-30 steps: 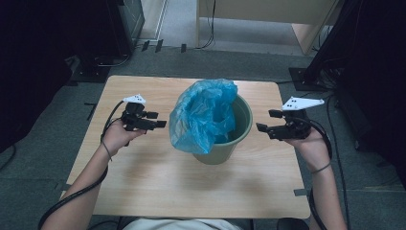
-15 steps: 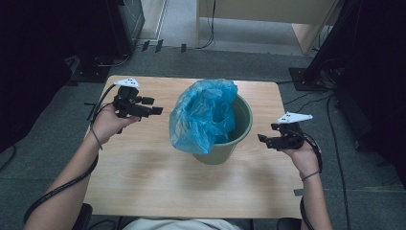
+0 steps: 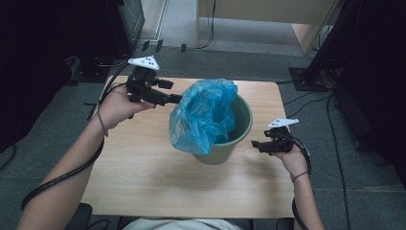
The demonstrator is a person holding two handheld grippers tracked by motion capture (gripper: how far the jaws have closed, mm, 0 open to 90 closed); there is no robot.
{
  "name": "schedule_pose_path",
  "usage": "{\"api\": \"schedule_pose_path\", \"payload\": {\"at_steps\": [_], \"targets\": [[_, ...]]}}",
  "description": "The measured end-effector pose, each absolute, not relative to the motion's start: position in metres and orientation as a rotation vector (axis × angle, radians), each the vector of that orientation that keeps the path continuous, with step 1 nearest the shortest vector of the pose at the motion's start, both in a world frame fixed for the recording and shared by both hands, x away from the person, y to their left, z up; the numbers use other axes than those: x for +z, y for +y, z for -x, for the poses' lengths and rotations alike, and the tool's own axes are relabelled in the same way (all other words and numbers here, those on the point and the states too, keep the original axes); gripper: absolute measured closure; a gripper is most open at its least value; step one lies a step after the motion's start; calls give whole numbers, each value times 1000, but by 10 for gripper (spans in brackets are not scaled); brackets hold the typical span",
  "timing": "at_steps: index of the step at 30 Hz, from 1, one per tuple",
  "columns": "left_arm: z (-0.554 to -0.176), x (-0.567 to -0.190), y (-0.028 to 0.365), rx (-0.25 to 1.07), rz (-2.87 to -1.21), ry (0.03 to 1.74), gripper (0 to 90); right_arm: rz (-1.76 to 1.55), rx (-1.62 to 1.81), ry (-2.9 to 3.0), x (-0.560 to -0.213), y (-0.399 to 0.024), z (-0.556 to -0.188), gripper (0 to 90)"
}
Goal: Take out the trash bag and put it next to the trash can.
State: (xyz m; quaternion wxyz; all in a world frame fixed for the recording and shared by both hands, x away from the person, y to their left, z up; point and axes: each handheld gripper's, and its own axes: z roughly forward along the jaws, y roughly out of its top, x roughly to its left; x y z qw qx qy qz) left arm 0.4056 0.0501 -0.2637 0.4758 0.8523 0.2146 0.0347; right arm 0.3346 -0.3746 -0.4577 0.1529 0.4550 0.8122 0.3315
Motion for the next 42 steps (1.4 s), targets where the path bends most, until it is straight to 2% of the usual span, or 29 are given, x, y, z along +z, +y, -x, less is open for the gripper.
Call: {"api": "schedule_pose_path", "payload": {"at_steps": [5, 10, 12, 14, 15, 19, 22, 24, 30, 34, 40, 42], "targets": [[-398, -245, 26, 74, -2057, 480, 258, -1332, 925, 2342, -468, -376, -335, 264], [-392, -246, 7, 27, -2041, 426, 198, -1352, 893, 2355, -476, -378, -335, 265], [-389, -250, -2, 1, -2048, 423, 205, -1356, 890, 2358, -478, -378, -336, 265], [-386, -256, -10, 17, -2090, 401, 278, -1359, 887, 2365, -479, -377, -336, 264], [-385, -261, -13, 21, -2114, 384, 343, -1359, 882, 2368, -480, -376, -336, 264], [-389, -280, -13, -43, -2216, 360, 622, -1355, 869, 2373, -481, -375, -335, 264], [-392, -284, 3, -20, -2217, 360, 855, -1356, 872, 2368, -482, -377, -335, 264], [-395, -283, 18, -9, -2196, 388, 899, -1364, 866, 2366, -483, -378, -334, 265], [-406, -297, 61, 70, -2187, 443, 900, -1381, 863, 2359, -484, -380, -334, 265], [-413, -319, 80, 63, -2179, 464, 892, -1374, 864, 2361, -484, -379, -334, 265], [-415, -353, 84, 82, -2132, 357, 687, -1369, 857, 2369, -485, -377, -335, 265], [-416, -361, 82, 45, -2106, 322, 540, -1366, 856, 2373, -486, -378, -335, 265]]}}
